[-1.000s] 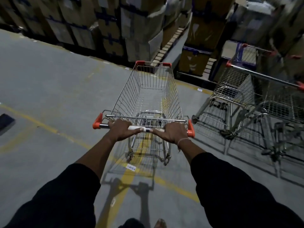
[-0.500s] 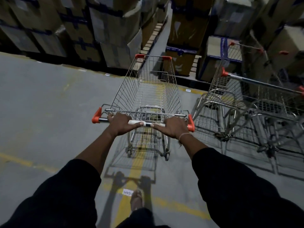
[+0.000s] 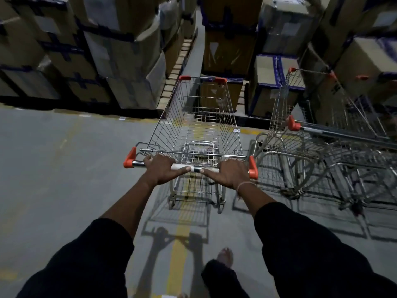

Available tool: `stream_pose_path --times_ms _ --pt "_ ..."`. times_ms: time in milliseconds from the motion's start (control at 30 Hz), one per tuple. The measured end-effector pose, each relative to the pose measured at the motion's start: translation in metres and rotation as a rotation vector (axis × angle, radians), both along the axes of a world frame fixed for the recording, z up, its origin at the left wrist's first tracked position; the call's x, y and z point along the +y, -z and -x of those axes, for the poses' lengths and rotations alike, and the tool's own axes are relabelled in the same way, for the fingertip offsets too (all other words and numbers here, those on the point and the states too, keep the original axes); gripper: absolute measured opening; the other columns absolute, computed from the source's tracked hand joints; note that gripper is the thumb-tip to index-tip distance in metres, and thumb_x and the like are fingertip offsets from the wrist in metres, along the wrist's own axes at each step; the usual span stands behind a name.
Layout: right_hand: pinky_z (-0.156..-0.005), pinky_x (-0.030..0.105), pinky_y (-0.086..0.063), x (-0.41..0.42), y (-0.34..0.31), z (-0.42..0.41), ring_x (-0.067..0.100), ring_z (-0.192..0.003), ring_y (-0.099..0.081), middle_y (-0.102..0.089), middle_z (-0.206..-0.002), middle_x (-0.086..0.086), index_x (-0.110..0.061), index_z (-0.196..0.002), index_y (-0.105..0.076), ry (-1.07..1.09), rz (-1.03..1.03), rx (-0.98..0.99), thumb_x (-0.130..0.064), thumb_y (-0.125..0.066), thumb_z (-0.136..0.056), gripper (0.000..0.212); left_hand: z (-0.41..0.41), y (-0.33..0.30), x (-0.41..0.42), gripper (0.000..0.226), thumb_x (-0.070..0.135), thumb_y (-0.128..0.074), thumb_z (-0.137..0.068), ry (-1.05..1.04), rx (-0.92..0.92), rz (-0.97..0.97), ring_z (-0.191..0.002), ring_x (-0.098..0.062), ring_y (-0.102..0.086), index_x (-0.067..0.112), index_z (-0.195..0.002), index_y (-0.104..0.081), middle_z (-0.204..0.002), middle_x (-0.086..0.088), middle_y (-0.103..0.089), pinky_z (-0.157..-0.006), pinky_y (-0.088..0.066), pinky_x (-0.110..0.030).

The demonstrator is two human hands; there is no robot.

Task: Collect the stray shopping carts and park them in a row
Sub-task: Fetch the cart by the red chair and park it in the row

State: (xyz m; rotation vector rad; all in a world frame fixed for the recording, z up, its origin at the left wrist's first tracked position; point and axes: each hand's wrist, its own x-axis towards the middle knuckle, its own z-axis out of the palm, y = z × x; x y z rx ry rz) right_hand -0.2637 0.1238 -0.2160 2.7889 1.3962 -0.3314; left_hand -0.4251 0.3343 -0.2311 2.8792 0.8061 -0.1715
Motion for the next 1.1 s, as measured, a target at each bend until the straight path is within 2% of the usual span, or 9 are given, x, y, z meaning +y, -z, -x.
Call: stream_pose_path --times_ms 100,267,433,533,667,800,867,967,1100 --pt "-0.074 0.033 -0.056 0.017 0.008 -0.047 0.018 -0.061 -0.063 -0.062 -0.061 0.0 -0.017 -0.07 -0.072 0.003 0.005 -0.014 -0.101 -0.016 -0.078 0.101 -0.044 0.001 0.015 0.095 0.106 -0.011 -0.062 -0.005 -0.007 0.01 -0.085 -0.018 -0.052 0.029 -0.073 -0.065 -0.075 0.009 -0.058 -0.096 -0.036 -0.054" --pt "-0.073 0.035 -0.058 0.038 0.011 -0.124 0.016 -0.056 -0.062 -0.058 -0.055 -0.002 -0.018 -0.064 -0.07 0.009 -0.025 0.008 -0.104 -0.009 -0.071 0.106 -0.12 -0.002 0.035 0.08 0.103 -0.025 -0.071 -0.009 -0.008 0.042 -0.092 -0.021 -0.055 0.031 -0.072 -0.06 -0.08 0.006 -0.061 -0.098 -0.035 -0.056" --pt "-0.074 0.038 -0.06 0.055 0.014 -0.187 0.019 -0.058 -0.064 -0.063 -0.059 0.001 -0.019 -0.061 -0.068 0.011 -0.011 0.029 -0.107 -0.007 -0.068 0.108 -0.178 -0.004 0.048 0.082 0.102 -0.023 -0.072 0.001 -0.004 0.038 -0.089 -0.02 -0.05 0.03 -0.071 -0.061 -0.076 0.007 -0.057 -0.099 -0.031 -0.057" --pt "-0.073 0.038 -0.06 0.065 0.013 -0.216 0.02 -0.06 -0.064 -0.057 -0.057 -0.001 -0.017 -0.062 -0.067 0.013 0.003 0.024 -0.108 0.002 -0.062 0.114 -0.209 -0.006 0.058 0.078 0.101 -0.024 -0.073 0.021 0.008 0.046 -0.094 -0.023 -0.054 0.03 -0.066 -0.055 -0.077 0.006 -0.057 -0.1 -0.031 -0.058" --pt "-0.074 0.036 -0.059 0.078 0.008 -0.245 0.017 -0.055 -0.055 -0.047 -0.055 -0.004 -0.021 -0.059 -0.059 0.018 0.028 -0.004 -0.1 -0.008 -0.073 0.095 -0.242 -0.012 0.073 0.073 0.098 -0.027 -0.076 0.042 0.005 0.062 -0.099 -0.025 -0.057 0.031 -0.065 -0.053 -0.078 0.006 -0.057 -0.102 -0.033 -0.057" --pt "-0.074 0.037 -0.059 0.09 0.013 -0.265 0.019 -0.056 -0.058 -0.051 -0.056 -0.003 -0.023 -0.057 -0.052 0.039 0.016 -0.007 -0.106 -0.001 -0.065 0.098 -0.264 -0.013 0.086 0.071 0.096 -0.031 -0.079 0.065 -0.004 0.095 -0.098 -0.025 -0.056 0.03 -0.063 -0.052 -0.074 0.007 -0.053 -0.101 -0.033 -0.057" --pt "-0.075 0.038 -0.058 0.095 0.016 -0.271 0.02 -0.056 -0.059 -0.051 -0.056 -0.003 -0.022 -0.056 -0.05 0.058 0.01 0.004 -0.109 0.001 -0.061 0.101 -0.27 -0.011 0.092 0.076 0.1 -0.029 -0.075 0.055 0.008 0.111 -0.096 -0.024 -0.054 0.029 -0.066 -0.055 -0.077 0.005 -0.057 -0.1 -0.032 -0.057" --pt "-0.076 0.038 -0.057 0.098 0.016 -0.274 0.021 -0.058 -0.06 -0.053 -0.056 -0.002 -0.022 -0.056 -0.05 0.085 0.011 0.003 -0.109 -0.004 -0.064 0.099 -0.276 -0.007 0.099 0.095 0.105 -0.017 -0.064 0.045 0.019 0.108 -0.1 -0.026 -0.06 0.027 -0.078 -0.069 -0.081 0.003 -0.063 -0.1 -0.032 -0.059" --pt "-0.075 0.036 -0.056 0.099 0.014 -0.268 0.02 -0.055 -0.056 -0.052 -0.056 -0.003 -0.023 -0.055 -0.049 0.111 0.017 0.014 -0.109 -0.005 -0.063 0.097 -0.274 -0.006 0.101 0.095 0.105 -0.02 -0.068 0.042 0.058 0.106 -0.104 -0.028 -0.06 0.027 -0.083 -0.072 -0.083 0.002 -0.066 -0.103 -0.032 -0.062"
